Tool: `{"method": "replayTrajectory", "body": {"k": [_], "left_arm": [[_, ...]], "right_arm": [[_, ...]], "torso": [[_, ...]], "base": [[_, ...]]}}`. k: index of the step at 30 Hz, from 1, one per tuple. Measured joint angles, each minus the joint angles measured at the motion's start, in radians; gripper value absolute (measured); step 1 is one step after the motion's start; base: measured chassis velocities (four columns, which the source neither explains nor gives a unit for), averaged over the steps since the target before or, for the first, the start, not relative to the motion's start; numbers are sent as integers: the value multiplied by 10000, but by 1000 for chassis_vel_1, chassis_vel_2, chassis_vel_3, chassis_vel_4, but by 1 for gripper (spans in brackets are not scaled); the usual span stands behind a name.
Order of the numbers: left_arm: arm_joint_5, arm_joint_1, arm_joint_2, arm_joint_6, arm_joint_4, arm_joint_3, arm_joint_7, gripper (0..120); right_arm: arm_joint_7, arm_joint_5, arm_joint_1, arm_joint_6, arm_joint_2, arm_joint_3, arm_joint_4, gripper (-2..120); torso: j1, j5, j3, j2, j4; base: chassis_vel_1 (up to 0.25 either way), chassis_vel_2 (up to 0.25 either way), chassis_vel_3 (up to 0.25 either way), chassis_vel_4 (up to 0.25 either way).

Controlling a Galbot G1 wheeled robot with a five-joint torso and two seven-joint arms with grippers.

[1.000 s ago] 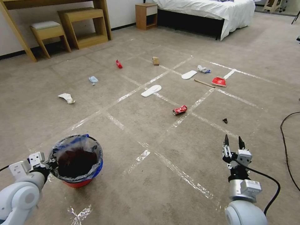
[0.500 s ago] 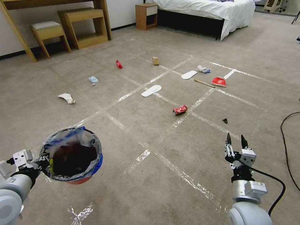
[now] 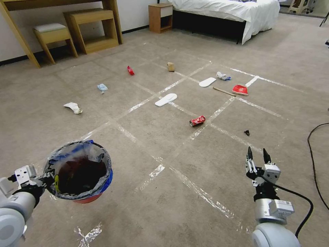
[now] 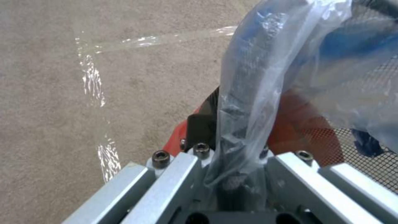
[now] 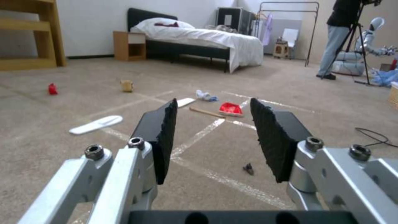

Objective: Pick up the trash bin and place the garbage on the floor into it.

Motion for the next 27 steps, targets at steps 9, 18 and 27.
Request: {"method": "replayTrajectory", "body": {"k": [9, 18, 27], "left_arm": [[73, 7, -22, -38, 57, -1, 27, 1], [111, 6, -21, -57, 106, -6, 51, 1], [131, 63, 10, -86, 60, -9, 65, 1]], "right_arm": [[-23, -1, 87, -4, -25, -33, -98, 50], [-73, -20, 93, -9, -29, -25, -87, 50], [-89, -69, 53, -52, -4, -15, 9, 50]], "torso": [[0, 0, 0, 0, 0], [0, 0, 1, 0, 1], [0, -1, 0, 0, 0]], "base": [[-20, 16, 18, -22], [-55, 59, 71, -61], [-71, 63, 64, -69]]}}
